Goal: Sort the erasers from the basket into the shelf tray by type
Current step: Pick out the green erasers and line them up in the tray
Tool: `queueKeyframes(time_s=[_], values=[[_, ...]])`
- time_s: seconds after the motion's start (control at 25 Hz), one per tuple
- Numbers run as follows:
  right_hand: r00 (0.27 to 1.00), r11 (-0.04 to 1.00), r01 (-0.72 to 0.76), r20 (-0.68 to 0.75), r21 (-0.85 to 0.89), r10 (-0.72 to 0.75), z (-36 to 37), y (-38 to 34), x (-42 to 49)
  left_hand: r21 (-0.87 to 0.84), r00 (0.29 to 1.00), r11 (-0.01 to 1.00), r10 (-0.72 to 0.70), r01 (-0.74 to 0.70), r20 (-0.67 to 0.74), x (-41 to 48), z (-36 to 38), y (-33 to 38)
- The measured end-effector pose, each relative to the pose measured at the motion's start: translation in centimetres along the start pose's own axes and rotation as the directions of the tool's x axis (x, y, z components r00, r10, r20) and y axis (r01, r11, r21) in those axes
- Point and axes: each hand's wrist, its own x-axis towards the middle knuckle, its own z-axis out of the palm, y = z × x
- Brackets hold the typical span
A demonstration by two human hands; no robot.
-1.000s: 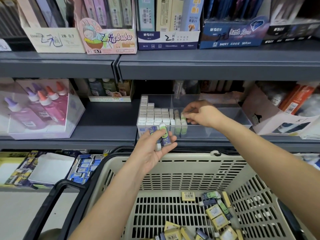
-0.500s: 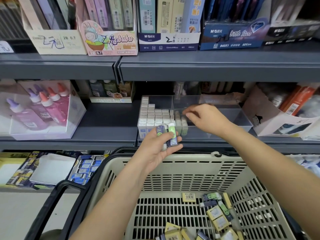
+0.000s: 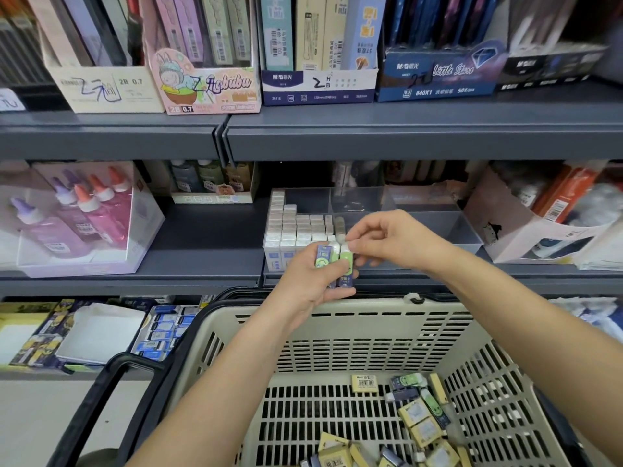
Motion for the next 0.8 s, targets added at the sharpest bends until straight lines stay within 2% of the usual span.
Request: queueKeyframes(time_s=[0.08, 0.16, 0.24, 0.32, 0.44, 0.8], values=[[0.999, 1.000, -0.017, -0.028, 0.025, 0.018, -1.0, -0.1, 0.3, 0.001, 1.000, 1.000, 0.022, -0.022, -0.007, 0.1, -0.4, 0.2], [0.984, 0.999, -0.020, -0.176, 0.030, 0.025, -2.3, 0.1, 1.3, 0.037, 0.998, 0.997, 0.065, -0.064, -0.028, 0.2, -1.2, 0.3], [0.937, 0.995, -0.017, -0.349, -0.097, -0.018, -3.2, 0.4, 2.8, 0.074, 0.996, 0.994, 0.082, -0.079, -0.041, 0.1, -2.0, 0.3], [0.912, 0.980, -0.045, -0.408, -0.196, -0.040, -3.2, 0.9, 4.0, 0.090, 0.995, 0.992, 0.090, -0.085, -0.053, -0.1, -2.3, -0.1], [0.940, 0.944, -0.080, -0.341, -0.320, -0.036, -1.9, 1.9, 5.0, 0.123, 0.992, 0.987, 0.110, -0.102, -0.061, -0.3, -2.5, -0.4], [0.979, 0.899, -0.113, -0.204, -0.423, 0.027, -0.6, 3.4, 5.4, 0.138, 0.986, 0.983, 0.138, -0.124, -0.098, 0.0, -2.7, -1.1]])
